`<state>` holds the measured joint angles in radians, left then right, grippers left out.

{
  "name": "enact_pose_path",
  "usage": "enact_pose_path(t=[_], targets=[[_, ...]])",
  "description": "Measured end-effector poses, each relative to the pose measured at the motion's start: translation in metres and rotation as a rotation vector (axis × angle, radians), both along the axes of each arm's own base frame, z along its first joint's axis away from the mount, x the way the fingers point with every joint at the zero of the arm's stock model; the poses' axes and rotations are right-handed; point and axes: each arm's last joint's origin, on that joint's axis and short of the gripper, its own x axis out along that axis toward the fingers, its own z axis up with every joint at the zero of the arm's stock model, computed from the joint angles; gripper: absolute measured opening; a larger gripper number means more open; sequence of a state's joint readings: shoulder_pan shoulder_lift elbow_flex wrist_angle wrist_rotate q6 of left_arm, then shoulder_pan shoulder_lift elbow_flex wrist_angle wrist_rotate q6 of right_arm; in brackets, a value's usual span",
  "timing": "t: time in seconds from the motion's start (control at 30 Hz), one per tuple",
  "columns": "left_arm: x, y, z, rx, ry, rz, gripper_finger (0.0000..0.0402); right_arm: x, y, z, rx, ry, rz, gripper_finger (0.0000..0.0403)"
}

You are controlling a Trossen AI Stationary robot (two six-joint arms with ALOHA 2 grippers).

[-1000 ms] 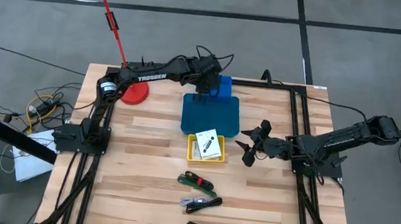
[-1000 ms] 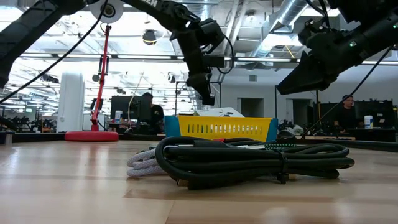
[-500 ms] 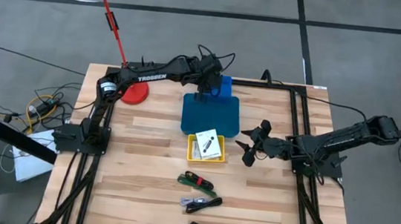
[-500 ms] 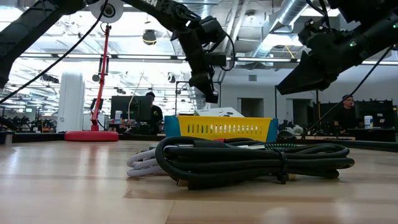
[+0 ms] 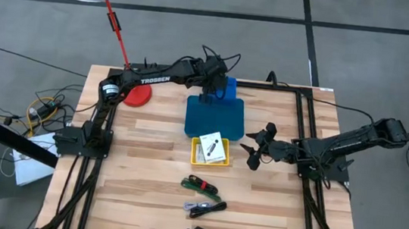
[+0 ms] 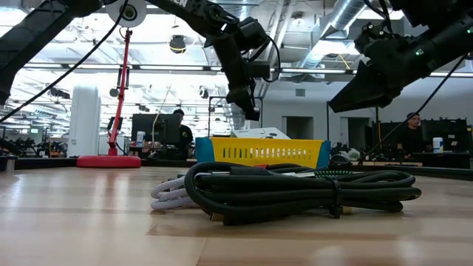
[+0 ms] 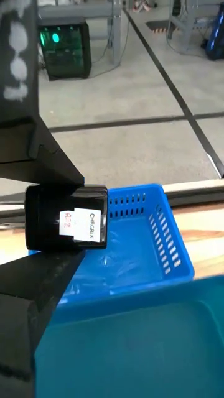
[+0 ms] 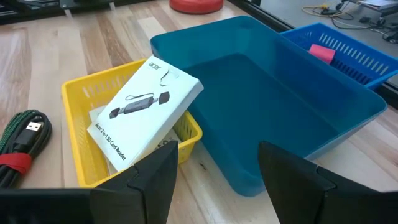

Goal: Pick and place items into bin
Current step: Put the black charger adapter into the top blue basket, then put the bottom black charger cable into the bottom blue basket

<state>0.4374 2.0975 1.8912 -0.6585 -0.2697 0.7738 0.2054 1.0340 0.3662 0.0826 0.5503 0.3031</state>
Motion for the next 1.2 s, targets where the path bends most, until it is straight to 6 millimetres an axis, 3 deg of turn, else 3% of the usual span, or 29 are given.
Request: enact_pose_path(t=[0.2,0.5,0.83,1.03,1.2], targets=[[0.000,0.000,0.001,0.018,0.009,-0.011,0.0148,0.000,0.000,0.000,0.000,0.000,0.000,0.0214],[0.003,-0.001,0.003,0.032,-0.015,-0.014,0.0186,0.000,0.000,0.000,0.001,-0.001,0.000,0.0214],[0.003,-0.005,0.002,0.036,0.003,-0.007,0.0179,0.000,0.000,0.000,0.001,-0.001,0.001,0.0214],[0.004,-0.035,-0.003,0.177,0.195,0.086,0.0178,0.001,0.003,0.001,-0.010,0.003,0.048,0.0214],[0.001,-0.083,-0.010,0.081,0.285,0.115,0.0178,0.002,0.010,0.003,-0.018,-0.012,0.147,0.0214]])
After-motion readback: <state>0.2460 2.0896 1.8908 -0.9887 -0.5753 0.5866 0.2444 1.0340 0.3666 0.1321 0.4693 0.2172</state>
